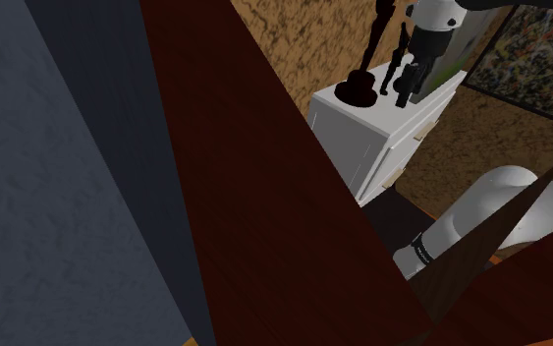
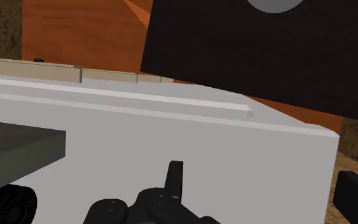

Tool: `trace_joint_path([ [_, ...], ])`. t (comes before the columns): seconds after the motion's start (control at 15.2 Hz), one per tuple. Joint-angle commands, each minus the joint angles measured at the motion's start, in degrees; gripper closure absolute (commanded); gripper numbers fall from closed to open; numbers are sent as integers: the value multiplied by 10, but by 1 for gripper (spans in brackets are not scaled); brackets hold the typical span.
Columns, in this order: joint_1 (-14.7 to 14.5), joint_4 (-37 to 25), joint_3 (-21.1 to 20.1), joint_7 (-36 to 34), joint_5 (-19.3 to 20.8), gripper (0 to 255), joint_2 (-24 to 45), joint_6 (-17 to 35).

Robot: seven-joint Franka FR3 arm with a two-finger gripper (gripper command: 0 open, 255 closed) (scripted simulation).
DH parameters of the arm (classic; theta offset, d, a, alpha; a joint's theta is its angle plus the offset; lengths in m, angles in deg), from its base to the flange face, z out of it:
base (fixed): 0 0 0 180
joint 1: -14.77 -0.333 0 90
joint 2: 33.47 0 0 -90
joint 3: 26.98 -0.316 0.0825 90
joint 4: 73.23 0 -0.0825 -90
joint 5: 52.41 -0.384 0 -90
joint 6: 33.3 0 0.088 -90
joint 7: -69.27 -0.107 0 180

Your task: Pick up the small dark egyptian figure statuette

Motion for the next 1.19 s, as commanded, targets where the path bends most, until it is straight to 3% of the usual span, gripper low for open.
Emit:
trace_joint_path([
  [0.0,0,0,0,0,0,0,0,0],
  [0.46,63,-169,14,-126,-20,0,161,-16],
  [1.06,130,-407,61,-273,-50,0,339,-80],
  [1.12,131,-408,61,-273,-51,0,340,-81],
])
